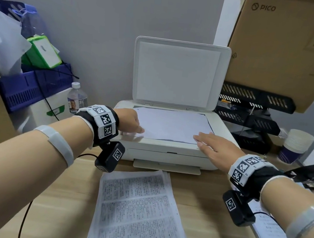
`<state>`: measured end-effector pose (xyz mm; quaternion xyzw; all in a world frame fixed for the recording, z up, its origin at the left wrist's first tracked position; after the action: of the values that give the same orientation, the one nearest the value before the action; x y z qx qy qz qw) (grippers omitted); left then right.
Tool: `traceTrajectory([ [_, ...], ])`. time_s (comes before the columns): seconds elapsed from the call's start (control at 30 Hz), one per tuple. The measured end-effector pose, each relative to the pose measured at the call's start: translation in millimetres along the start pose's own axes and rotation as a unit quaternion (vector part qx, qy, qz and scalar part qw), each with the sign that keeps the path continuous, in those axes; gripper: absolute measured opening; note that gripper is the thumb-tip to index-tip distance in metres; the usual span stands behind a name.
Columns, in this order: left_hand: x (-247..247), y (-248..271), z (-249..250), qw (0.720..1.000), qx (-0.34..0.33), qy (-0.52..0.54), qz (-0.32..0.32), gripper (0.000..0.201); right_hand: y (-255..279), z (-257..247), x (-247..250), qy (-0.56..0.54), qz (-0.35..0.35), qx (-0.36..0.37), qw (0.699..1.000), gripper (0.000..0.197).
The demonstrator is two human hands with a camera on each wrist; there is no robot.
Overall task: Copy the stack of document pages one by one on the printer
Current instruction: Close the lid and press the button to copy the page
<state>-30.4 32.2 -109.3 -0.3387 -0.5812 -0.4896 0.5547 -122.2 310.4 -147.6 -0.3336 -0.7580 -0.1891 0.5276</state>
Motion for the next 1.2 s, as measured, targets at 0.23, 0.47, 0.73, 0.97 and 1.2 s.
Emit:
traceTrajectory([
  [0.23,20,-10,-2,0.999,0.013,0.028,0.035,0.042,-7,-3,11,-0.042,0.012,-0.001,0.999,0.049],
  [0.47,73,-60,-26,0.873,0.054,0.463,0.147,0.061,-42,-44,55,-0.088,0.092,0.044,0.991,0.044],
  [0.73,118,-111,-35,0.799,0.025,0.572,0.186,0.079,-82,-78,97,-0.022,0.123,0.069,0.990,0.050],
  [0.97,116,-94,-56,0.827,-0.004,0.519,0.218,0.020,-94,-105,118,0.112,0.250,0.128,0.953,0.065],
  [1.2,76,-35,-62,0.879,-0.034,0.440,0.182,0.026,-90,-142,95,0.147,0.192,0.104,0.965,0.062],
])
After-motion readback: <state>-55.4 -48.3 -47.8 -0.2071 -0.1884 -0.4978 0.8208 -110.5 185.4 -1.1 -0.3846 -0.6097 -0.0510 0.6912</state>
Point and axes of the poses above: each hand's wrist, its own y-axis away from the middle knuckle, its own x-axis out of the back of the hand, z = x × y, the point moved 5 cm from there along -y, towards the middle knuckle, and after that the axes turned 7 degrees about -y, right-handed, at the moved point
